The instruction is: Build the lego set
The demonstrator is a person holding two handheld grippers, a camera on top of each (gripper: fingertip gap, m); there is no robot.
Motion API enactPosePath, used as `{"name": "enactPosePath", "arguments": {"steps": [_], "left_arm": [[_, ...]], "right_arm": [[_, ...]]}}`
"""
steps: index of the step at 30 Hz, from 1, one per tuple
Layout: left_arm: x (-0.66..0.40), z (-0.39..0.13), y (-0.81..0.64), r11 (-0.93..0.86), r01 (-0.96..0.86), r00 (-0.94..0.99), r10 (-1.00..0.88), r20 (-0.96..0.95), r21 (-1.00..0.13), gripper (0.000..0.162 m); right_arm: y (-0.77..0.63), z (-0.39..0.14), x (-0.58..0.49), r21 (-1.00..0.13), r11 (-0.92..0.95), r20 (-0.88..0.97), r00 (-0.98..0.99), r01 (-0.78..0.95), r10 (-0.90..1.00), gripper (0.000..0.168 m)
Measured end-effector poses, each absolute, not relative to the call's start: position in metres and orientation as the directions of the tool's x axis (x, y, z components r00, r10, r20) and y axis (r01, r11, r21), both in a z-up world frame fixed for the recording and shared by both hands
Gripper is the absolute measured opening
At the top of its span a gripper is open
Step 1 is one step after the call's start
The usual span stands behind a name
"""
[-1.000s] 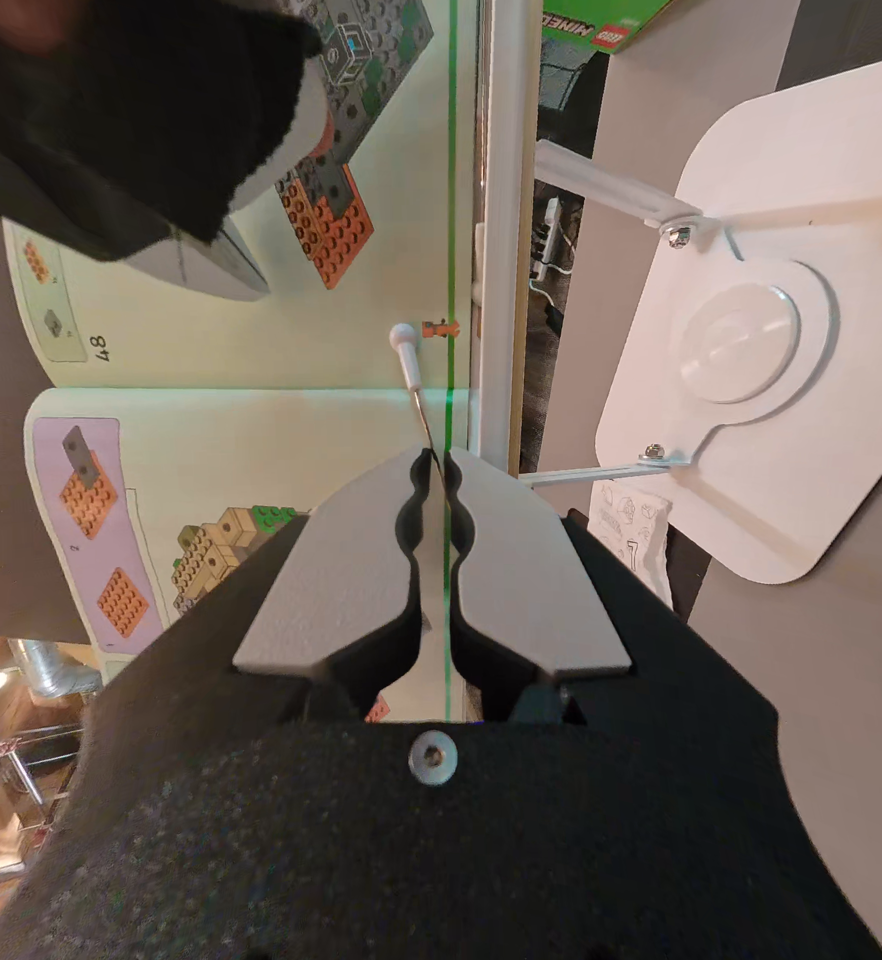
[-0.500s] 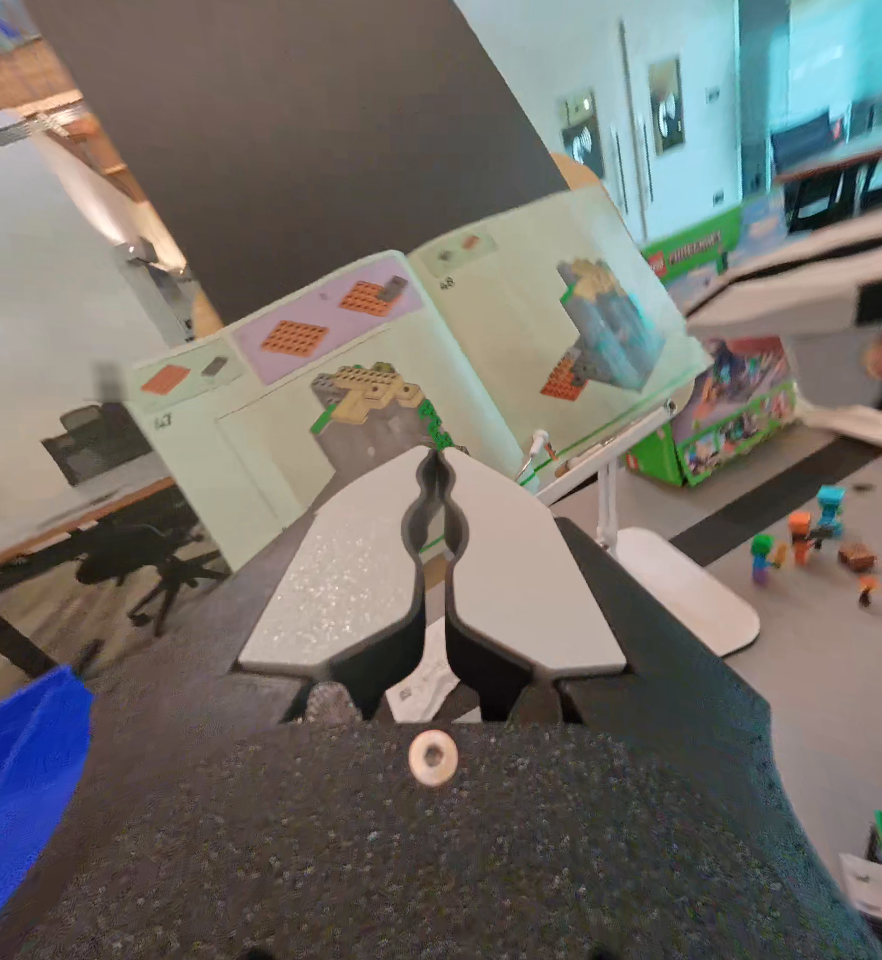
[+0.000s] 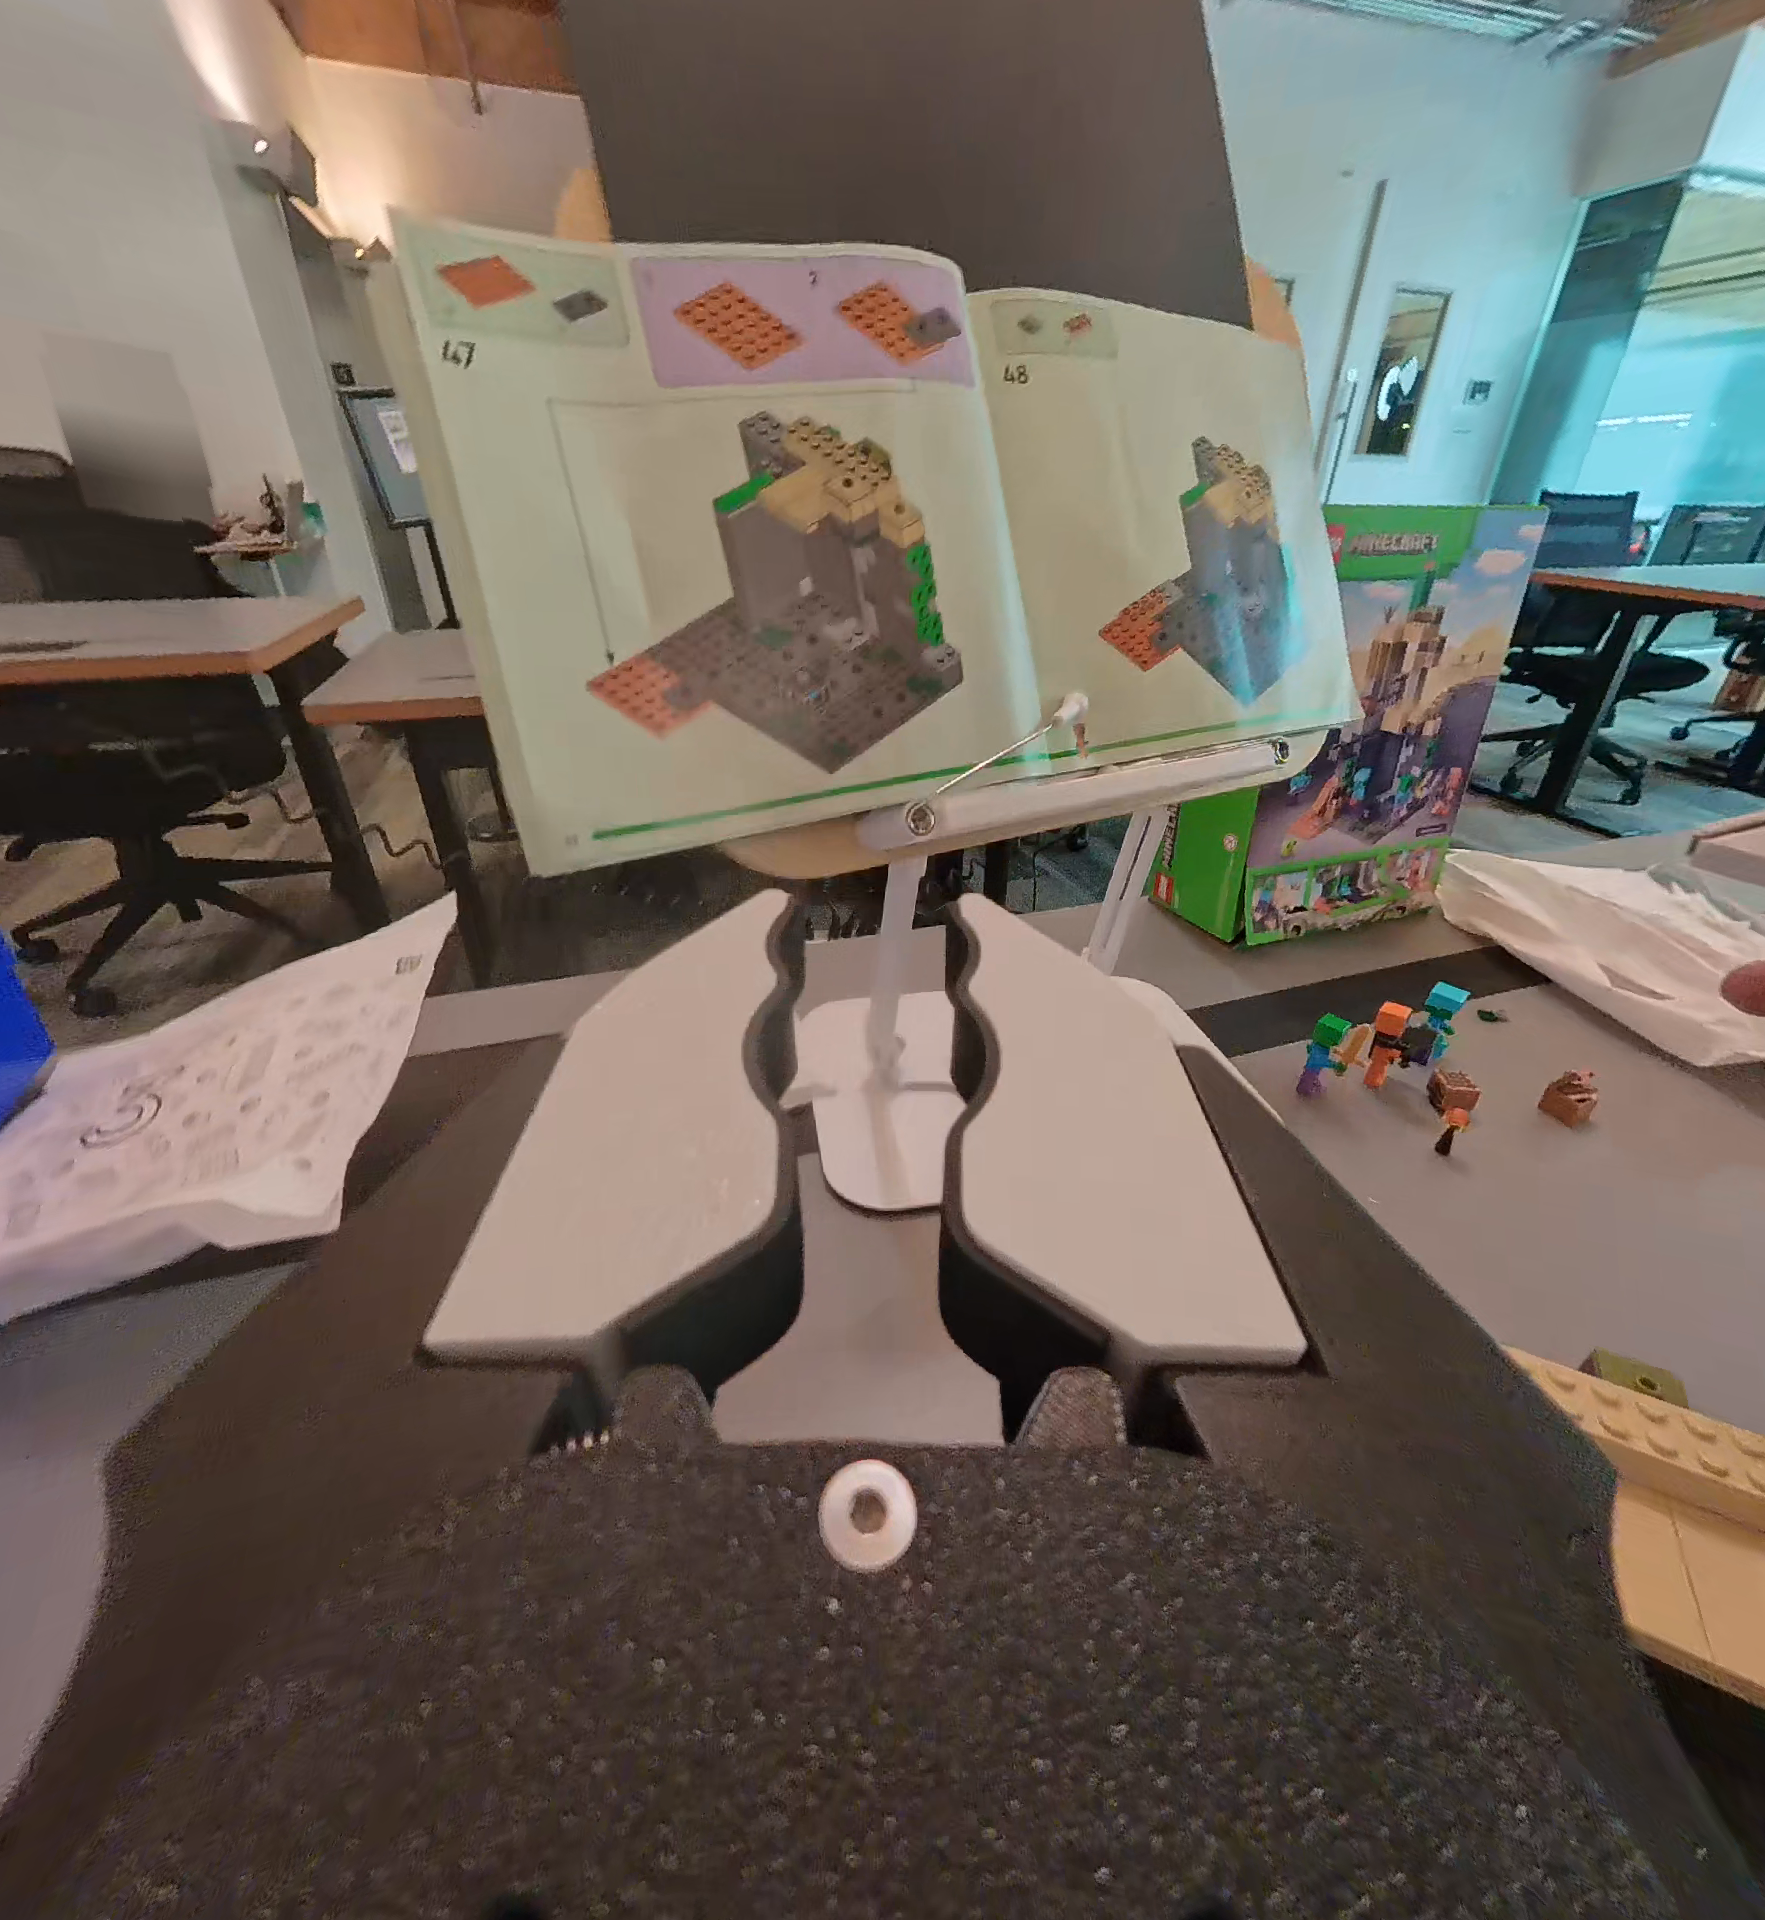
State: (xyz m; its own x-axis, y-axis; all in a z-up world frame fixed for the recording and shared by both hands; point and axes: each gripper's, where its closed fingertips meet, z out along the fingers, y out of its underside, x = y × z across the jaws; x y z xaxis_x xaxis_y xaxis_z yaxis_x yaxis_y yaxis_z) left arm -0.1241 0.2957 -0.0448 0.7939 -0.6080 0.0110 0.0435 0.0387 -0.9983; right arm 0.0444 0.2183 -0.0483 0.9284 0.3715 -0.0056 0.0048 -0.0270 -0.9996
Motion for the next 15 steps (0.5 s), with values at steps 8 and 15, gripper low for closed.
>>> {"name": "enactPosePath", "arguments": {"steps": [8, 15], "left_arm": [[-0.14, -0.064, 0.293, 0.098, 0.044, 0.871, -0.492, -0.01, -0.994, 0.0], [-0.147, -0.084, 0.297, 0.115, -0.012, 0.894, -0.443, -0.062, -0.993, 0.0]], "right_arm": [[0.21, -0.047, 0.066, -0.996, 0.082, 0.002, 0.954, -0.024, 0.299, 0.0], [0.212, -0.052, 0.08, -0.994, 0.103, -0.011, 0.966, -0.039, 0.257, 0.0]]}}
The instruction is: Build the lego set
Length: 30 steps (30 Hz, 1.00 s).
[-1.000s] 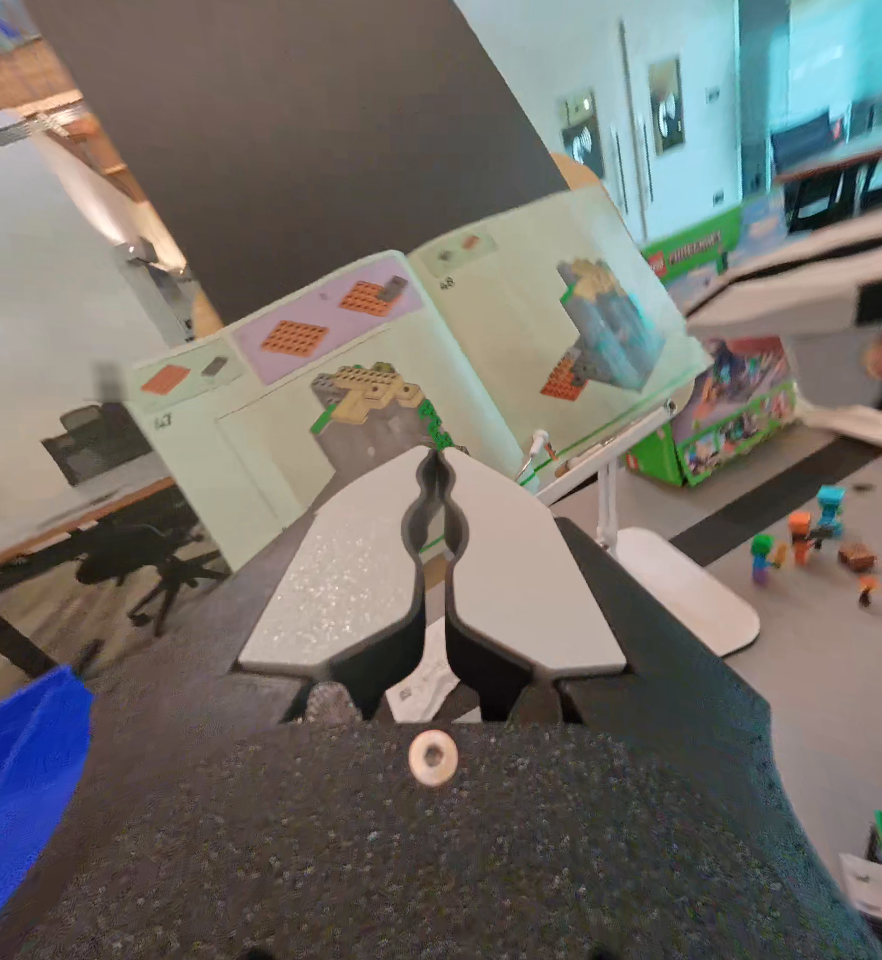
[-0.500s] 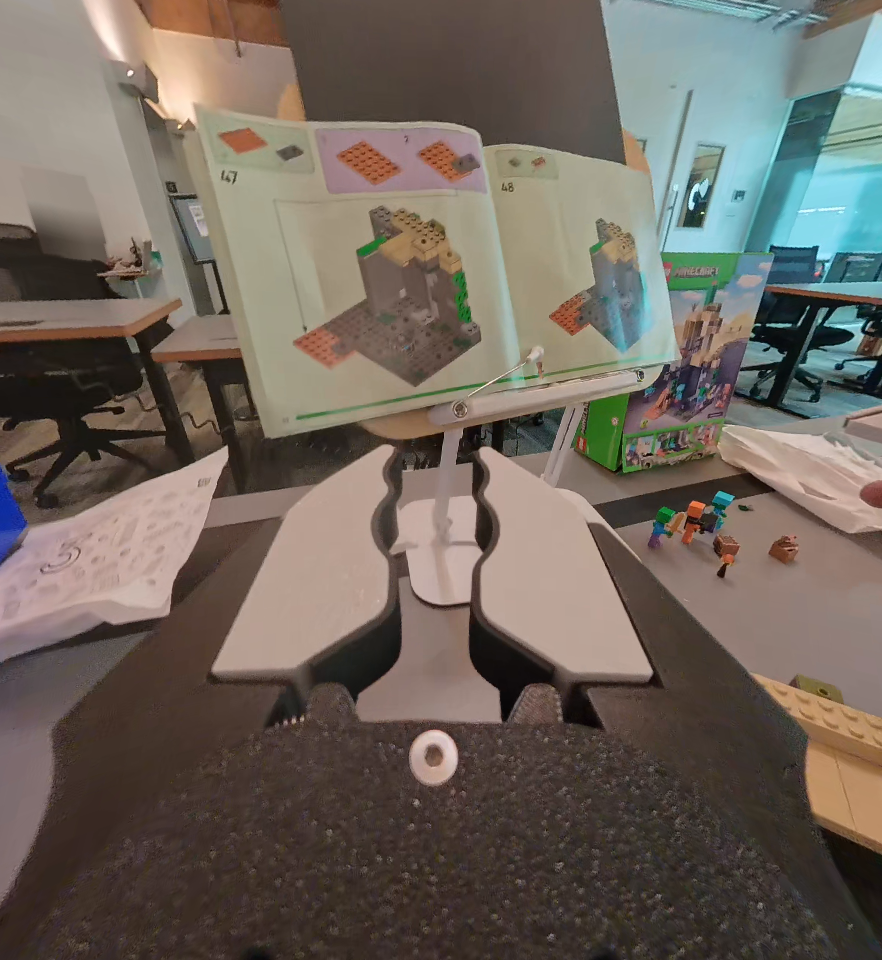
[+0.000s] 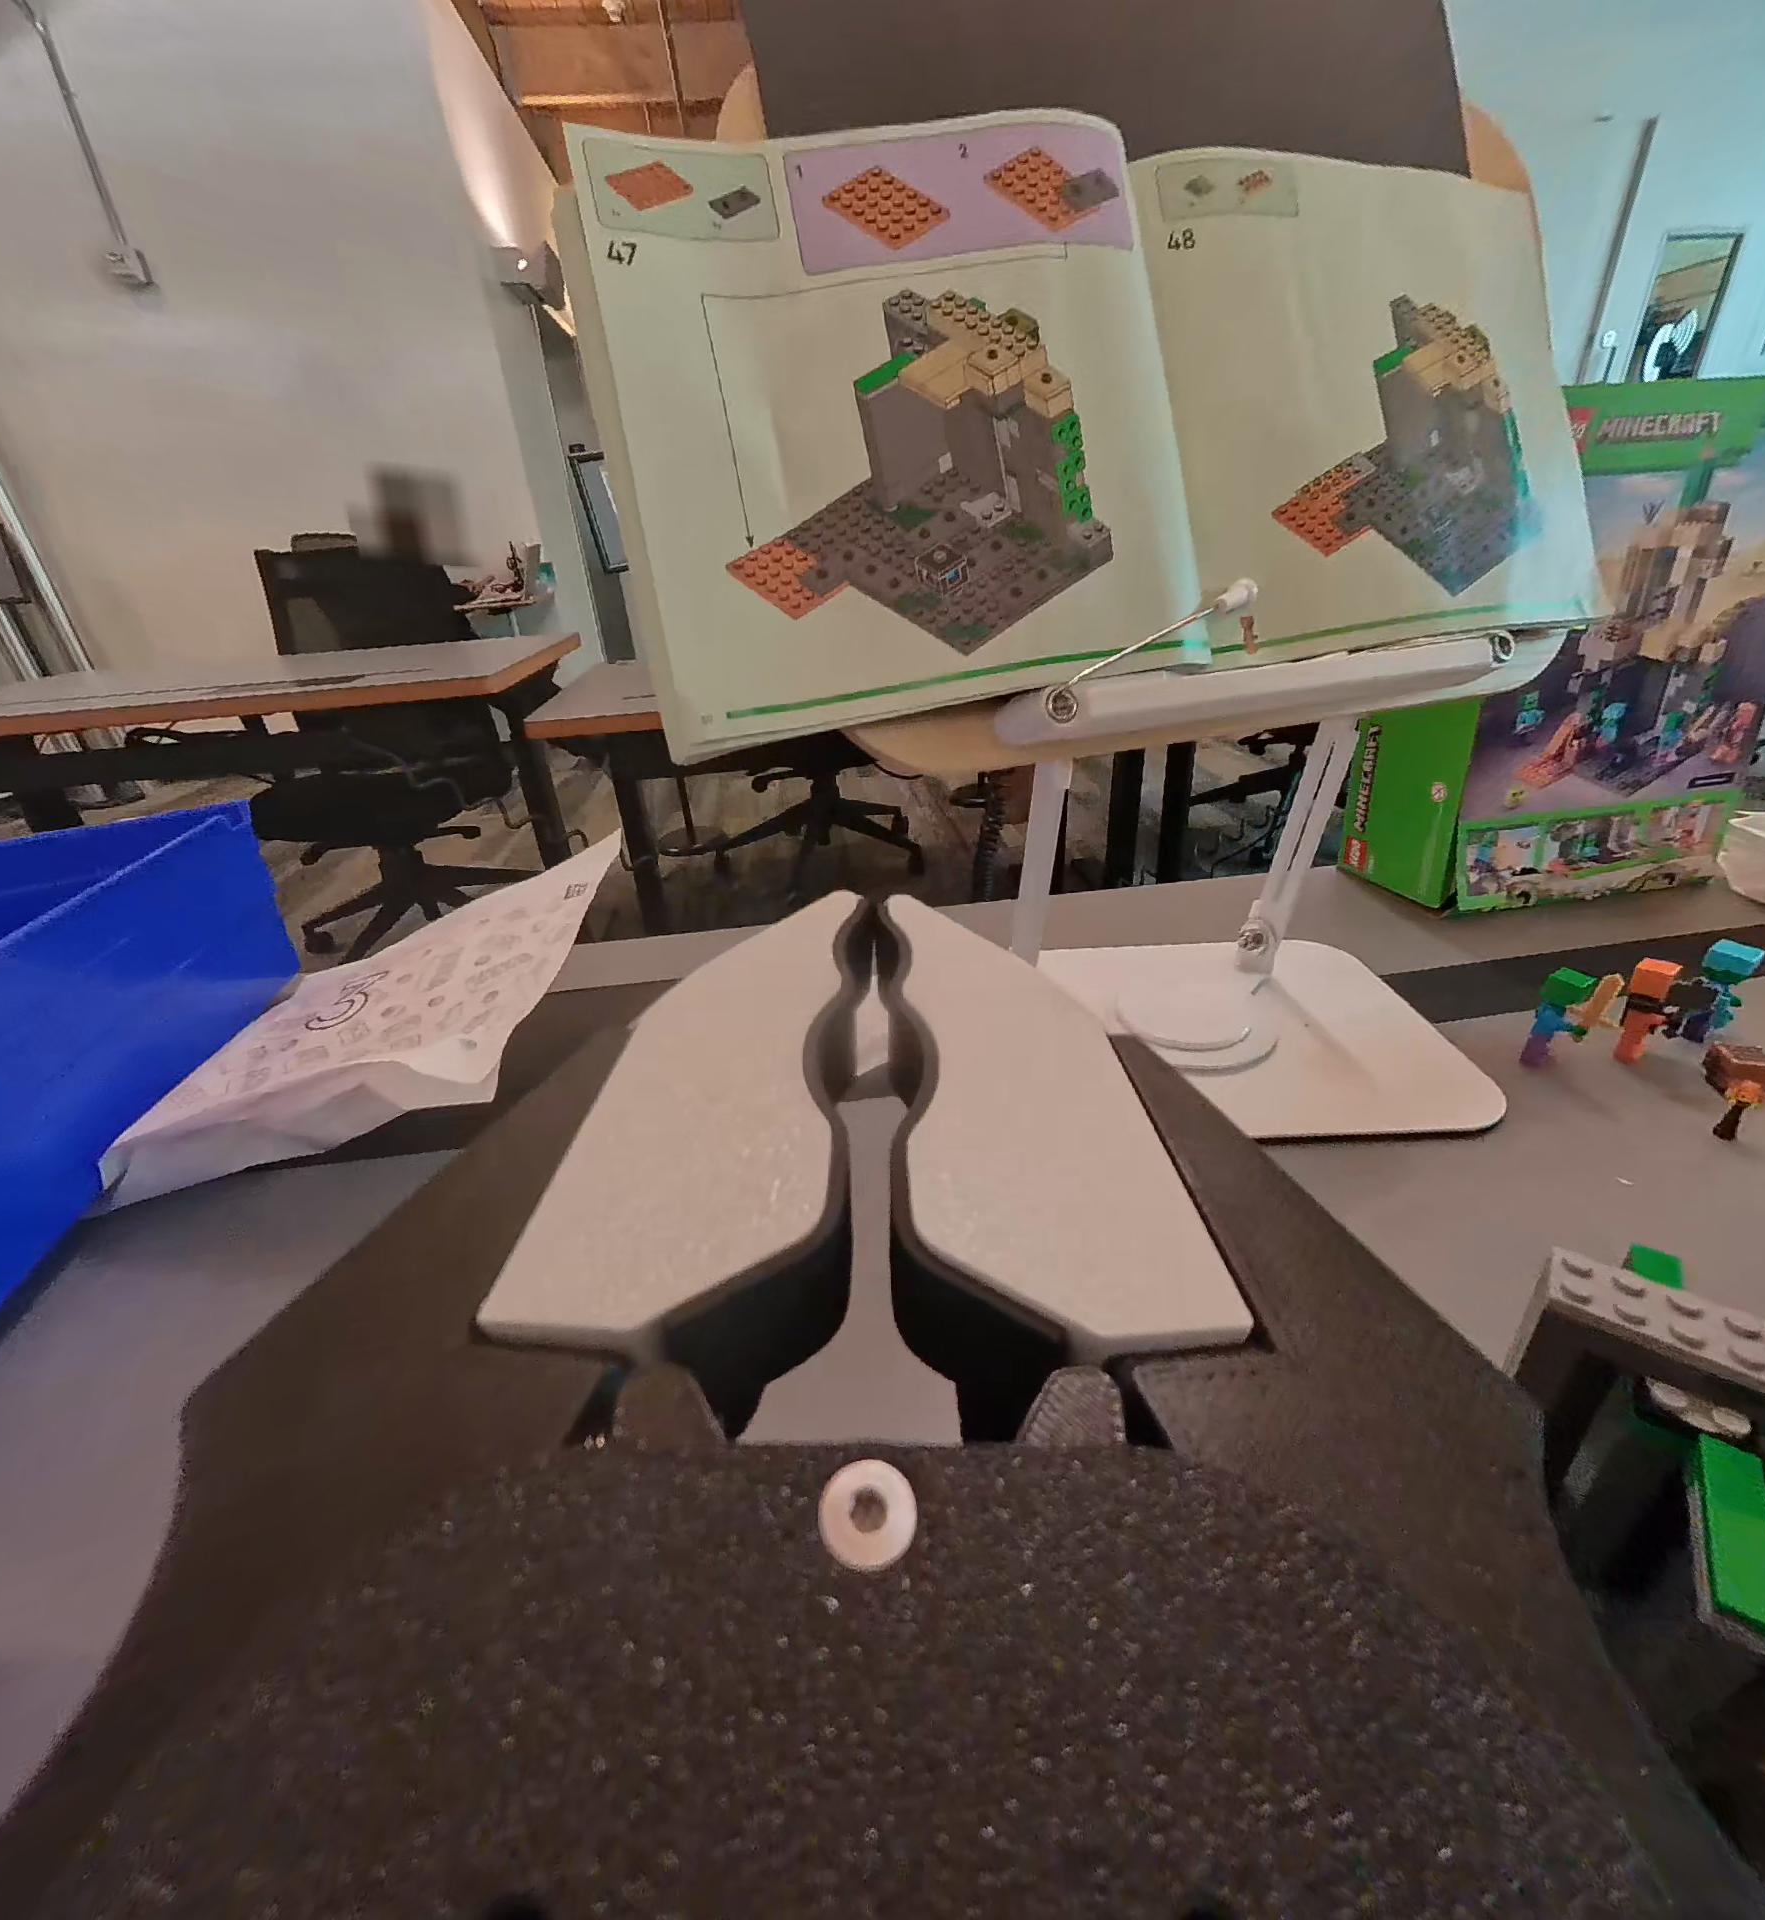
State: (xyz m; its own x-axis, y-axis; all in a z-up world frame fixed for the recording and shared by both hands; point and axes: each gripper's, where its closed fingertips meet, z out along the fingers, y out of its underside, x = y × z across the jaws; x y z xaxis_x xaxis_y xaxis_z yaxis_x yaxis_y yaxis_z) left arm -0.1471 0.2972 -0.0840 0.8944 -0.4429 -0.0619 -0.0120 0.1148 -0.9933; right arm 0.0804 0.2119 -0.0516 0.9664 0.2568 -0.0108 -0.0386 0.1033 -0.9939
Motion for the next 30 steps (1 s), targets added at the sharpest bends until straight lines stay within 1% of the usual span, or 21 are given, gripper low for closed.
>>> {"name": "enactPosePath", "arguments": {"steps": [6, 11, 14, 17, 21, 25, 30], "left_arm": [[-0.148, -0.091, 0.3, 0.082, 0.009, 0.892, -0.452, -0.029, -0.997, 0.0], [-0.136, -0.089, 0.297, 0.094, -0.026, 0.873, -0.482, -0.069, -0.995, 0.0], [-0.127, -0.08, 0.295, 0.115, -0.057, 0.86, -0.5, -0.108, -0.992, 0.0], [-0.124, -0.074, 0.293, 0.117, -0.054, 0.856, -0.505, -0.106, -0.992, 0.0], [-0.125, -0.064, 0.294, 0.131, -0.071, 0.864, -0.488, -0.127, -0.989, 0.0], [-0.123, -0.049, 0.302, 0.123, -0.033, 0.869, -0.487, -0.09, -0.992, 0.0], [-0.116, -0.017, 0.317, 0.153, 0.016, 0.876, -0.479, -0.06, -0.988, 0.0]], "right_arm": [[0.209, -0.048, 0.092, -0.992, 0.118, -0.015, 0.971, -0.045, 0.238, 0.0], [0.21, -0.049, 0.098, -0.993, 0.115, 0.0, 0.975, -0.026, 0.223, 0.0], [0.212, -0.052, 0.094, -0.994, 0.104, -0.006, 0.967, -0.033, 0.254, 0.0], [0.211, -0.051, 0.086, -0.994, 0.102, -0.002, 0.957, -0.033, 0.29, 0.0], [0.21, -0.049, 0.083, -0.995, 0.102, 0.012, 0.955, -0.019, 0.297, 0.0], [0.209, -0.045, 0.083, -0.994, 0.102, -0.012, 0.952, -0.045, 0.305, 0.0], [0.21, -0.044, 0.081, -0.993, 0.094, -0.034, 0.945, -0.068, 0.325, 0.0]]}}
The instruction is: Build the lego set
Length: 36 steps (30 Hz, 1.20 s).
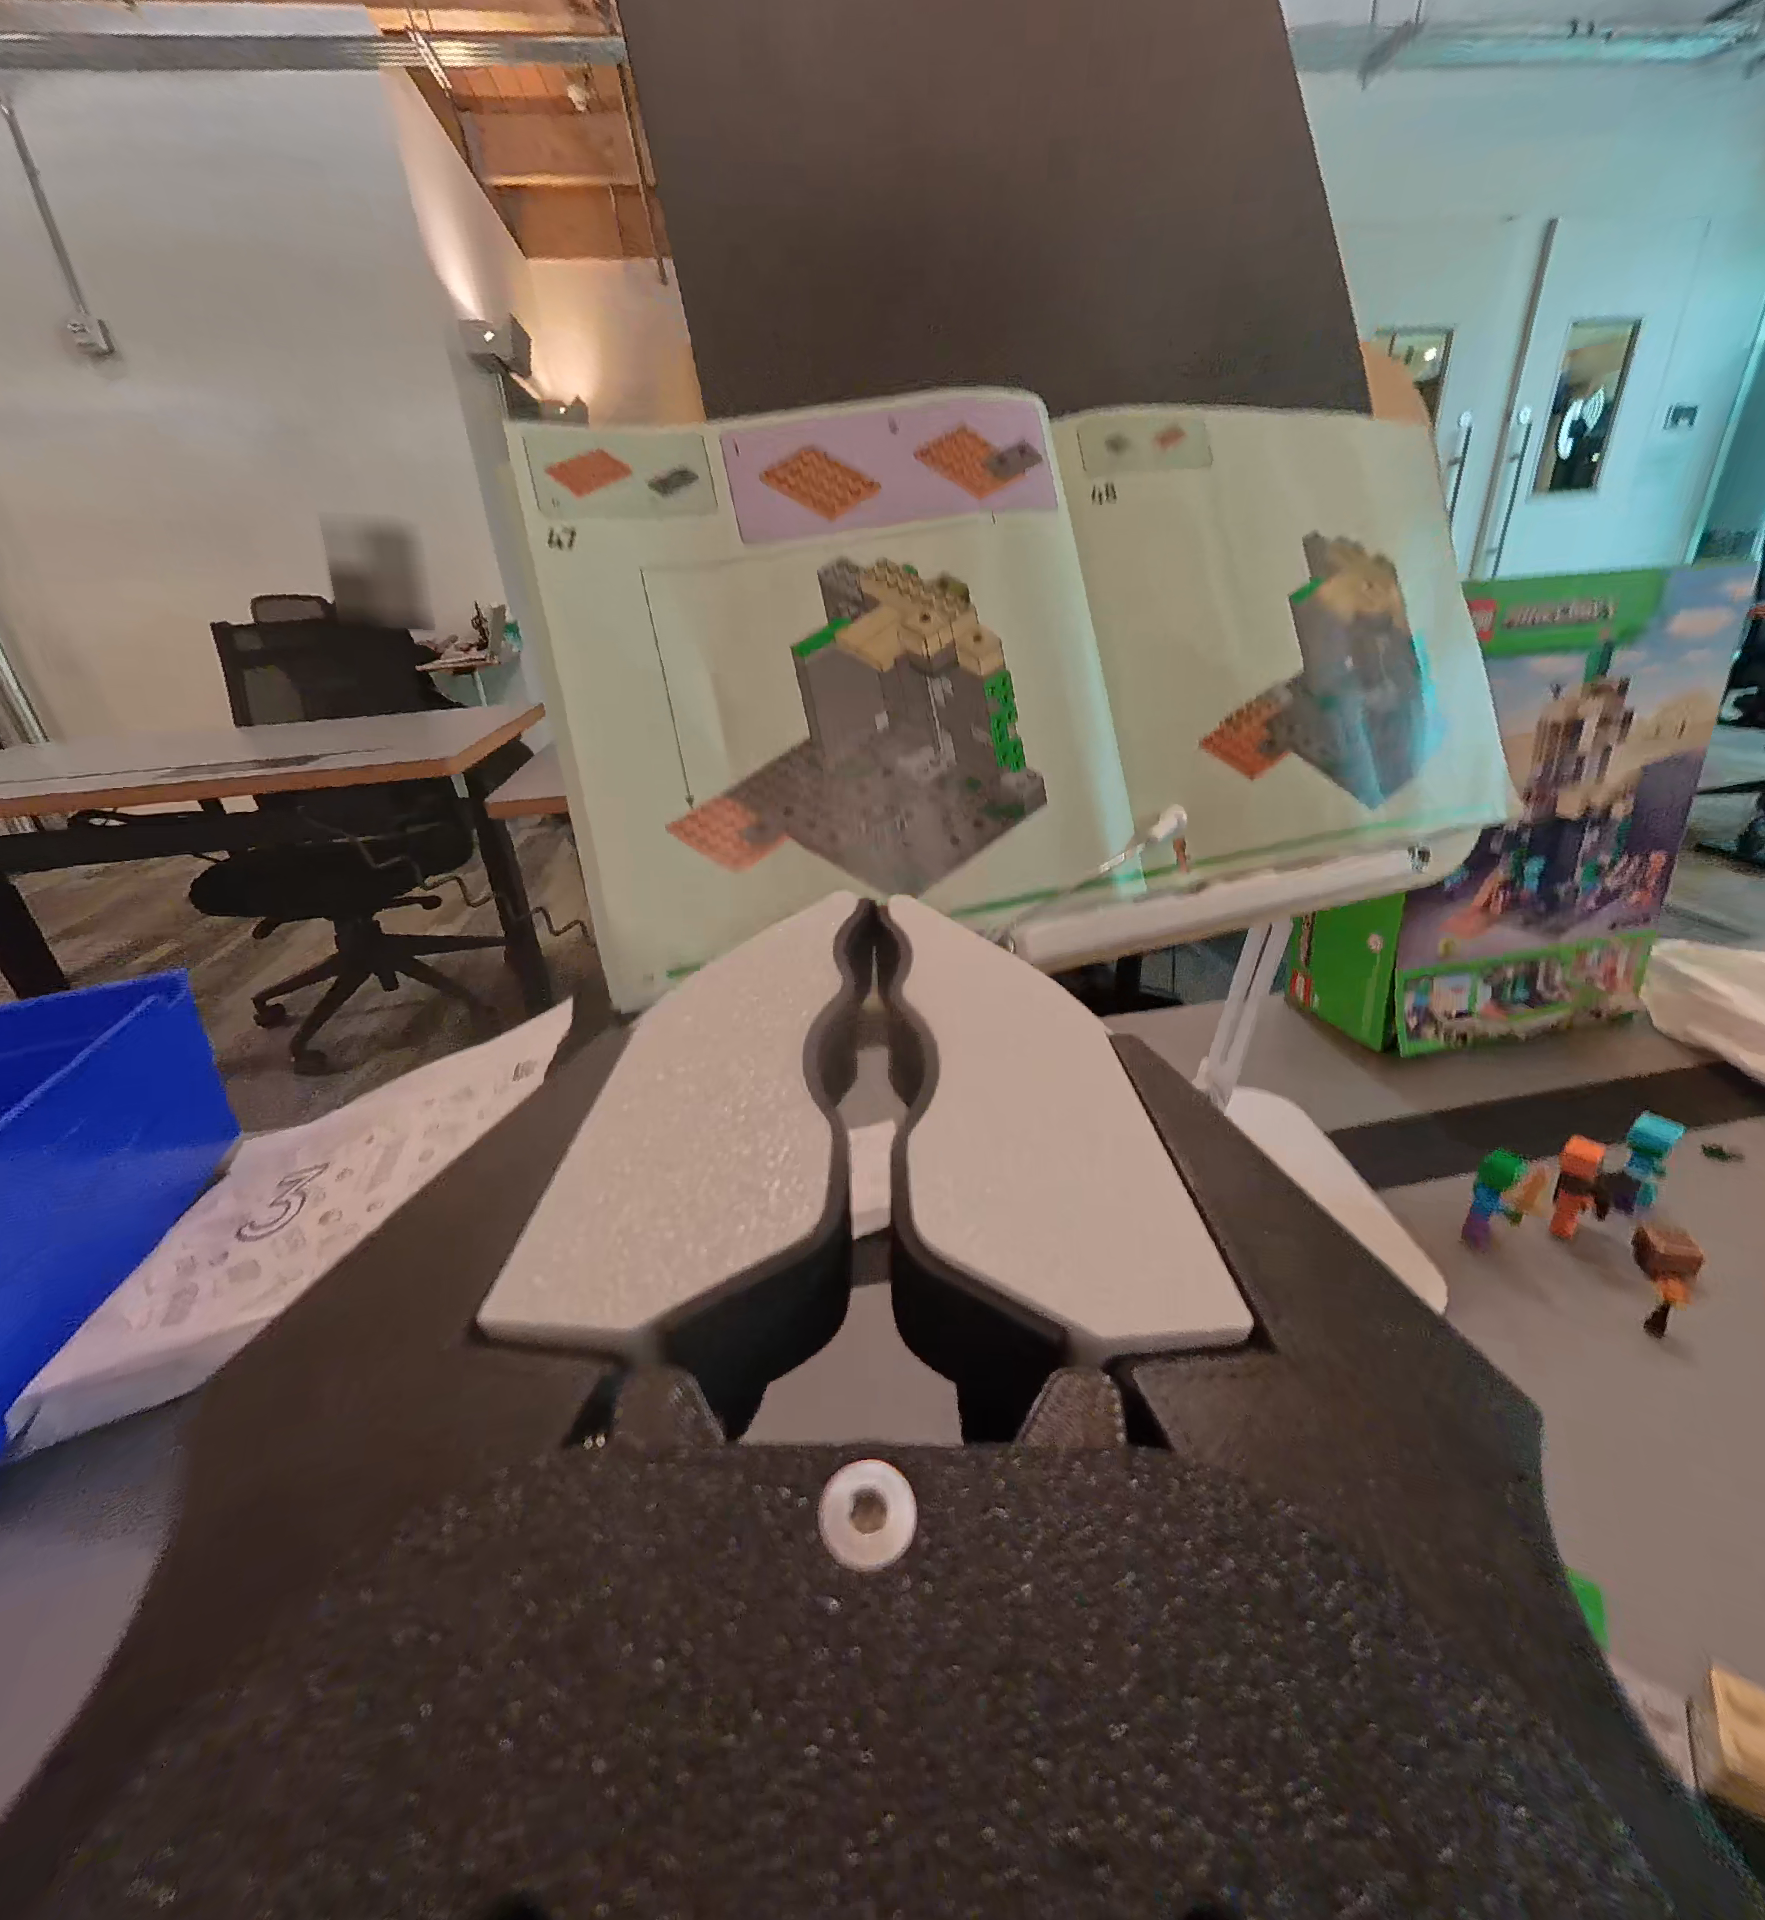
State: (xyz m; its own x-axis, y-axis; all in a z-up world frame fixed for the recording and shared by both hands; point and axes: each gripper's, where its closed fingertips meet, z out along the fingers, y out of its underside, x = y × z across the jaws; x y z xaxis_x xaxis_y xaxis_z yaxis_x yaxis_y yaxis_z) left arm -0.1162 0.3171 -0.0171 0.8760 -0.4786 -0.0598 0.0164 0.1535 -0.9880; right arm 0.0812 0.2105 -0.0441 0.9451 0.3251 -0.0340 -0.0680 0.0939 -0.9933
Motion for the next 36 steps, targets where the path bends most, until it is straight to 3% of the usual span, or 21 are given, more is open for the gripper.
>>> {"name": "enactPosePath", "arguments": {"steps": [7, 22, 36], "left_arm": [[-0.113, 0.001, 0.339, 0.163, 0.05, 0.889, -0.458, -0.031, -0.985, 0.0], [-0.123, 0.064, 0.432, 0.148, -0.127, 0.925, -0.34, -0.172, -0.981, 0.0], [-0.114, 0.07, 0.466, 0.112, -0.115, 0.939, -0.311, -0.145, -0.987, 0.0]], "right_arm": [[0.213, -0.049, 0.093, -0.991, 0.067, -0.083, 0.939, -0.112, 0.334, 0.0], [0.215, -0.052, 0.094, -0.99, 0.05, -0.104, 0.933, -0.129, 0.343, 0.0], [0.22, -0.063, 0.103, -0.991, 0.01, -0.124, 0.928, -0.137, 0.351, 0.0]]}}
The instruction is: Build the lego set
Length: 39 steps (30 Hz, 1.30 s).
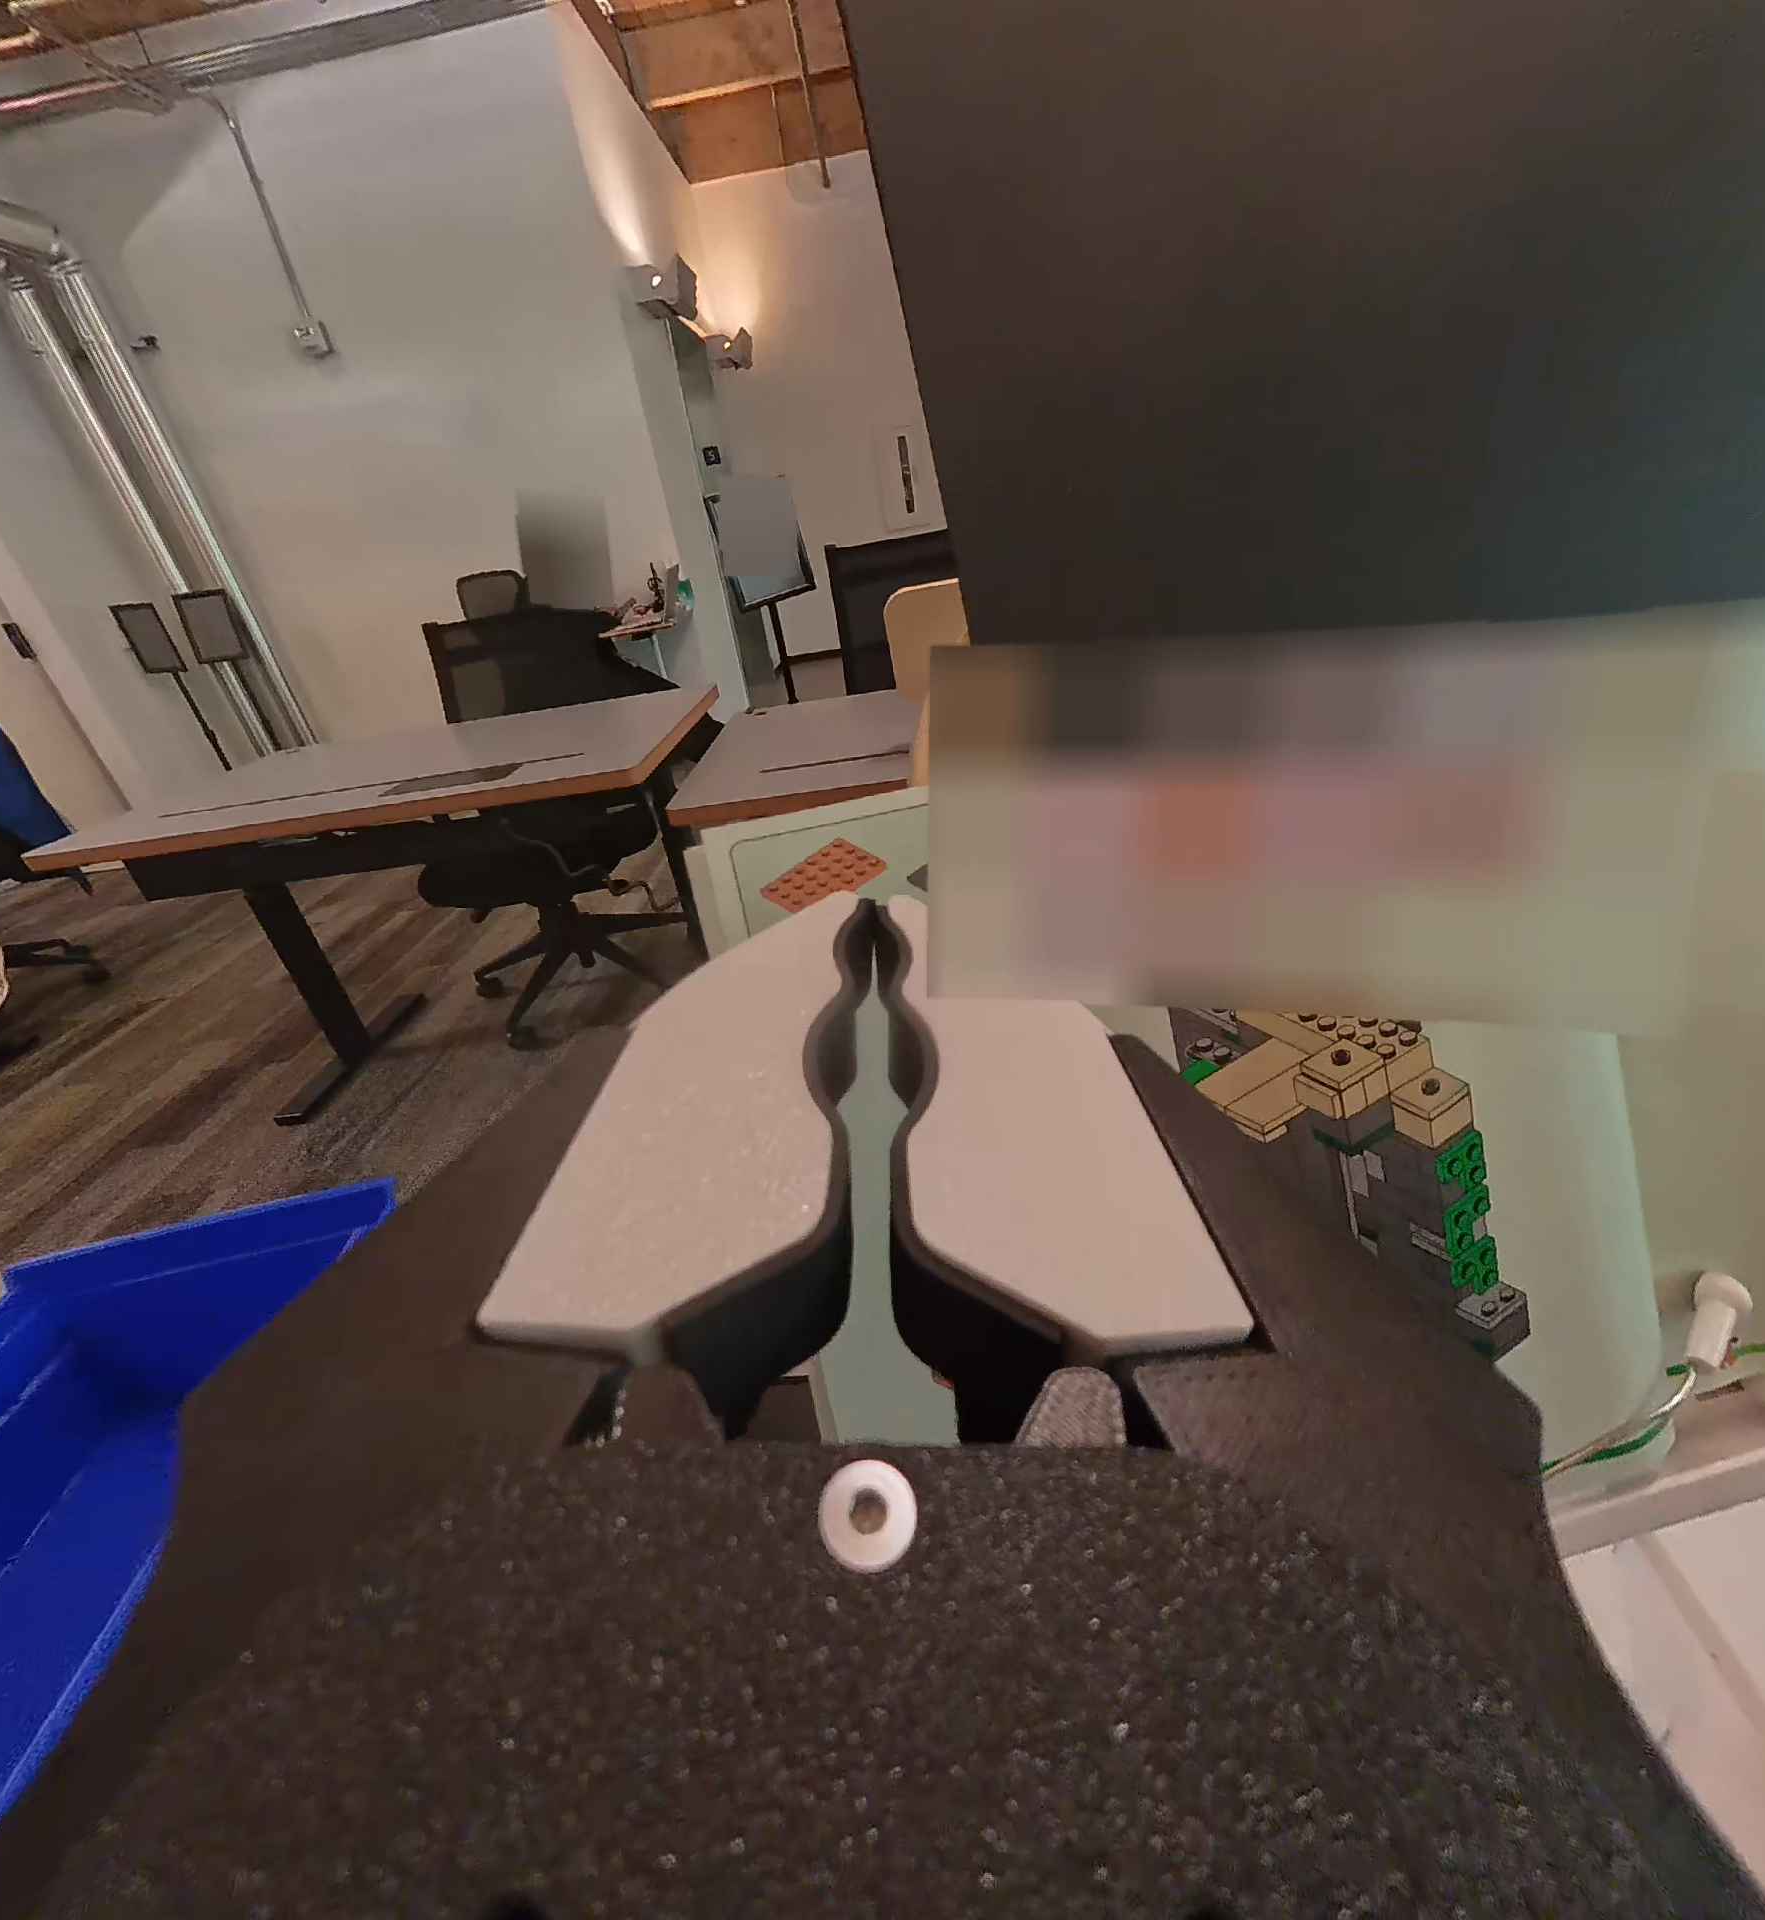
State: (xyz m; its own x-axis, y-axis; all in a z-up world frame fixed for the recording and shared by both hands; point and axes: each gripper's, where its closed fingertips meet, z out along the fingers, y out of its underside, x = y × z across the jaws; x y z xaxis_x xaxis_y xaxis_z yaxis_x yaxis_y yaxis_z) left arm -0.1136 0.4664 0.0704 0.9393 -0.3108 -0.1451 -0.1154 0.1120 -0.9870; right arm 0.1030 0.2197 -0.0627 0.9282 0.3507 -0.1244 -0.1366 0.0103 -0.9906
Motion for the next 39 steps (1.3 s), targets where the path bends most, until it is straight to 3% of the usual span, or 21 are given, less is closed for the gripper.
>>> {"name": "enactPosePath", "arguments": {"steps": [39], "left_arm": [[-0.089, 0.044, 0.42, 0.102, -0.132, 0.9, -0.406, -0.162, -0.986, 0.0]], "right_arm": [[0.219, -0.068, 0.095, -0.995, -0.011, -0.1, 0.921, -0.104, 0.376, 0.0]]}}
